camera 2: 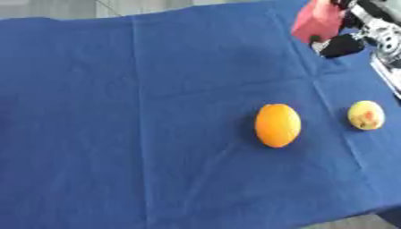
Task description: Pick up the objects with one hand, pass them to the other hand, and then place them into the box on the other side of the table.
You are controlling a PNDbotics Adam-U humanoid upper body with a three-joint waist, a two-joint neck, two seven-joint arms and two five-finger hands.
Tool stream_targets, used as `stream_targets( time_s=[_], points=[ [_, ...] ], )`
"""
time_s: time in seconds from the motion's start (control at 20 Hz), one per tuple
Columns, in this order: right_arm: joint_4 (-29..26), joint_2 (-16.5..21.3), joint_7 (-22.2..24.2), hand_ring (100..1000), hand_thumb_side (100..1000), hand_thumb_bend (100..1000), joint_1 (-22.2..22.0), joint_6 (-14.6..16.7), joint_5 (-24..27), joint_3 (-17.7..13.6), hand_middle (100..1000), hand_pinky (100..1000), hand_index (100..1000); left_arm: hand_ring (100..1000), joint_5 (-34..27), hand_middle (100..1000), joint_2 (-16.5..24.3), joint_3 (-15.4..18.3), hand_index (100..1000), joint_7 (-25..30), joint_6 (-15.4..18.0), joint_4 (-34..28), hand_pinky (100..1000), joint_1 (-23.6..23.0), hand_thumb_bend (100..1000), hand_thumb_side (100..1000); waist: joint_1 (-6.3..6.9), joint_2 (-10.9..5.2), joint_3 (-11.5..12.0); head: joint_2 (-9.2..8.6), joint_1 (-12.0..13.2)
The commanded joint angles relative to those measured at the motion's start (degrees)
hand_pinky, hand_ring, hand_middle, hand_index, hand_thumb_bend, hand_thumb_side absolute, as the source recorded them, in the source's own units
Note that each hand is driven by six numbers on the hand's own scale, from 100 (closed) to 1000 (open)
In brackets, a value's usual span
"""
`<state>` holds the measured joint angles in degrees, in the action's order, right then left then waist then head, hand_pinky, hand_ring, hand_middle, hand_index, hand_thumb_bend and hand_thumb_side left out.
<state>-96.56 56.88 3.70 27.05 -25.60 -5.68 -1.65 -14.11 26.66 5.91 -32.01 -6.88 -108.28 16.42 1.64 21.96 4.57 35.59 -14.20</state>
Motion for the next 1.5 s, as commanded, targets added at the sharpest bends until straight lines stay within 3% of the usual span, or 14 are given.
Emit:
stream_targets(
  time_s=[0.05, 0.2, 0.3, 0.5, 0.75, 1.1, 1.5],
  points=[
    [-7.65, -1.33, -4.03, 611, 254, 100, -0.49, -2.46, 4.83, 0.30, 462, 834, 562, 738, 0.76, 760, 4.08, -0.11, 893, 0.64, -0.29, -1.20, 771, 0.46, 311, 874, 0.23, -2.39, -0.47, 1.07, 1.10],
    [-13.33, -5.91, -8.13, 600, 411, 100, -0.81, -4.28, 8.79, 1.64, 464, 828, 565, 740, 1.49, 763, 6.81, -0.74, 896, 1.71, -0.78, -1.67, 773, 1.29, 321, 853, 0.44, -3.80, -1.32, 2.12, 2.12],
    [-16.21, -8.98, -10.57, 595, 467, 100, -0.80, -5.25, 11.00, 2.74, 465, 825, 566, 743, 1.97, 765, 8.79, -1.42, 898, 2.75, -1.24, -2.11, 775, 2.26, 341, 827, 0.50, -4.69, -1.73, 2.86, 2.67],
    [-17.93, -13.44, -13.46, 592, 483, 100, -0.45, -5.33, 11.25, 5.93, 465, 820, 566, 747, 2.78, 765, 13.10, -2.97, 898, 5.84, -3.04, -3.00, 777, 4.47, 366, 795, 0.42, -6.23, -2.17, 4.15, 3.47],
    [-18.03, -19.12, -15.55, 574, 517, 100, 0.36, -2.36, 9.12, 9.41, 464, 802, 563, 752, 3.22, 766, 18.43, -4.57, 898, 10.06, -6.61, -4.23, 780, 7.51, 380, 770, 0.38, -7.54, -2.43, 5.22, 4.56],
    [-18.04, -24.61, -17.08, 570, 432, 100, 1.89, 2.57, 2.20, 17.22, 464, 790, 562, 757, 3.30, 771, 23.64, -8.04, 900, 17.21, -13.59, -5.97, 783, 12.58, 366, 788, 0.34, -8.42, -2.35, 6.36, 4.67],
    [-18.04, -28.10, -14.59, 569, 473, 100, 3.87, 3.52, 0.70, 24.95, 466, 806, 564, 771, 4.89, 771, 26.54, -12.36, 906, 28.53, -17.09, -5.71, 800, 18.65, 364, 783, 0.47, -8.46, -1.73, 6.78, 4.93]
  ],
)
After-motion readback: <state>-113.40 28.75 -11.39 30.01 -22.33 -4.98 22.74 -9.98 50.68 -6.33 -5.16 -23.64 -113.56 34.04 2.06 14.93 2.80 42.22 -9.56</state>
